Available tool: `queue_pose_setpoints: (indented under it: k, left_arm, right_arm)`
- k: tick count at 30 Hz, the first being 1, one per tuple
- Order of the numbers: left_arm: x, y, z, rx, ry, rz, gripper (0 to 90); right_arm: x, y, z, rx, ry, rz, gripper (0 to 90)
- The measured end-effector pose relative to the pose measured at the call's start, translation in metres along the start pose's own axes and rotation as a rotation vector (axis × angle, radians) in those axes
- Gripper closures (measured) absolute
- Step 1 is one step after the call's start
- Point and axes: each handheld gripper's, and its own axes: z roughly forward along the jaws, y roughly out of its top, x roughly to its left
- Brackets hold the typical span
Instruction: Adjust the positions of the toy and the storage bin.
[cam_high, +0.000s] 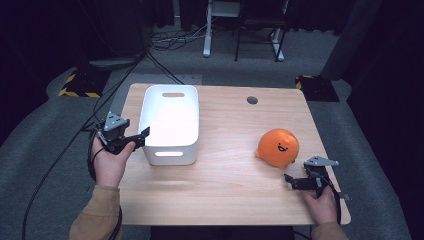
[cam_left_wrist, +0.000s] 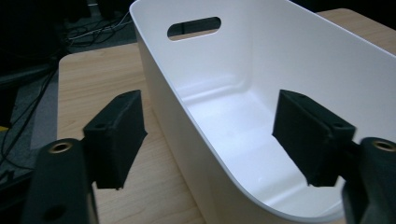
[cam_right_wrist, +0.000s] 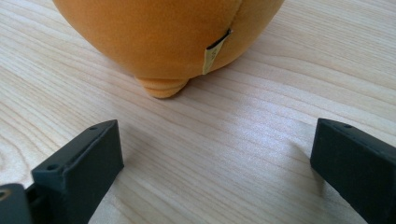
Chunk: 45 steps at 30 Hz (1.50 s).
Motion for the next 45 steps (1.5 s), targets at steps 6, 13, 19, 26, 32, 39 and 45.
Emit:
queue_pose_setpoints:
  k: [6, 13, 19, 26, 32, 39, 45]
  left_arm:
    - [0.002, -0.007, 0.007, -0.006, -0.011, 0.020, 37.5]
    - [0.005, -0.017, 0.013, 0.000, -0.038, -0.008, 39.0]
    - [0.006, -0.022, 0.016, -0.011, -0.070, -0.037, 39.4]
    - [-0.003, -0.023, 0.012, -0.014, -0.074, -0.001, 44.1]
    - [-0.007, -0.025, 0.008, -0.020, -0.082, -0.005, 47.1]
    - [-0.023, -0.033, 0.001, -0.047, -0.132, -0.022, 45.9]
    - [-0.043, -0.038, -0.004, -0.048, -0.163, -0.012, 44.4]
  right_arm:
    - [0.000, 0.000, 0.000, 0.000, 0.000, 0.000, 2.2]
    - [0.000, 0.000, 0.000, 0.000, 0.000, 0.000, 2.2]
    - [0.000, 0.000, 0.000, 0.000, 0.000, 0.000, 2.2]
    - [0.000, 0.000, 0.000, 0.000, 0.000, 0.000, 2.2]
    - [0.000, 0.000, 0.000, 0.000, 0.000, 0.002, 2.2]
    - [0.000, 0.000, 0.000, 0.000, 0.000, 0.001, 2.3]
    - [0.000, 0.000, 0.000, 0.000, 0.000, 0.001, 2.3]
